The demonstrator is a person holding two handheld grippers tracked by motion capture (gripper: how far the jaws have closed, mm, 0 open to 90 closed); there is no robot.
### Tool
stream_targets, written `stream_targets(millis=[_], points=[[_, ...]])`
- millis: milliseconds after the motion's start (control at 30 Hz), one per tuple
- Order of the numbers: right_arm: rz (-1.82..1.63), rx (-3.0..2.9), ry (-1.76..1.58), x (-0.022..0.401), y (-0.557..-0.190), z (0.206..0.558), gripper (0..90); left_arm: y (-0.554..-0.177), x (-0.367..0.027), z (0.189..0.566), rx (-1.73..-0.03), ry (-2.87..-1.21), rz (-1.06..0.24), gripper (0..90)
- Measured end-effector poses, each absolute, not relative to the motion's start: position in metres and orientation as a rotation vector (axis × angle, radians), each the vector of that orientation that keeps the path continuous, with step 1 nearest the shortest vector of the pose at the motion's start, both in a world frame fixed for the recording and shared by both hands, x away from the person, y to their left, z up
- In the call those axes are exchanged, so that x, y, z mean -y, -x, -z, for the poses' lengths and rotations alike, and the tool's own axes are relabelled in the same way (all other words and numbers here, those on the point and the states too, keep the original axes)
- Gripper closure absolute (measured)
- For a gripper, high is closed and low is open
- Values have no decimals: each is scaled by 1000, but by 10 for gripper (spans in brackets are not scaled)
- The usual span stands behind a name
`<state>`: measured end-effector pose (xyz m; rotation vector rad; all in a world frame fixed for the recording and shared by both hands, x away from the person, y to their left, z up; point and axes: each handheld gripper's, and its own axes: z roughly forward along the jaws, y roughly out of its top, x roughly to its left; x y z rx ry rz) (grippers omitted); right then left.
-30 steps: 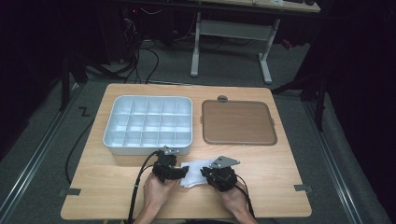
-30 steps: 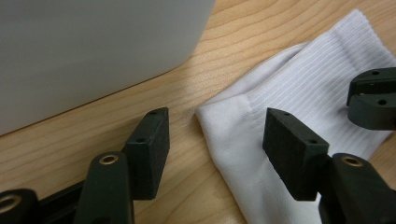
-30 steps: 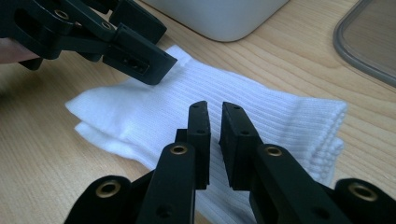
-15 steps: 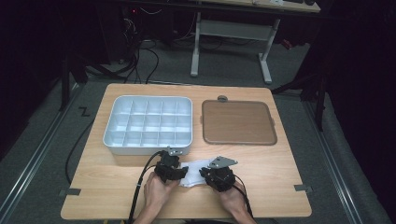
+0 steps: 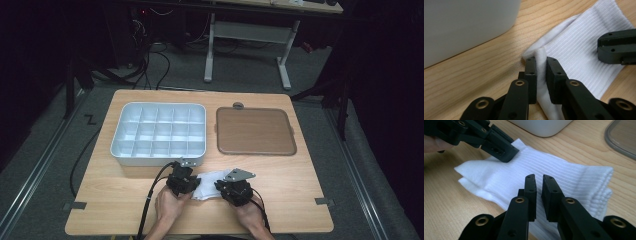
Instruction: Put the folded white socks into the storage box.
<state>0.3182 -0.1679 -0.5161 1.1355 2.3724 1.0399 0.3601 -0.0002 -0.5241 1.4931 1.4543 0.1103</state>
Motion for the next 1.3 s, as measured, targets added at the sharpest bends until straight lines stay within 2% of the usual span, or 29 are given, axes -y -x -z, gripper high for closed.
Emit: stream_targets(millis=[333, 700, 1300], points=[[-1012, -2375, -1157, 171, -321, 520, 834, -359, -3, 521, -1442, -1488, -83, 840], [-1016, -2394, -1152, 169, -322, 522, 888, -355, -10, 502, -1415, -1418, -13, 847], [-1040, -2507, -1056, 141, -318, 520, 894, -347, -21, 481, -1412, -1322, 134, 850]])
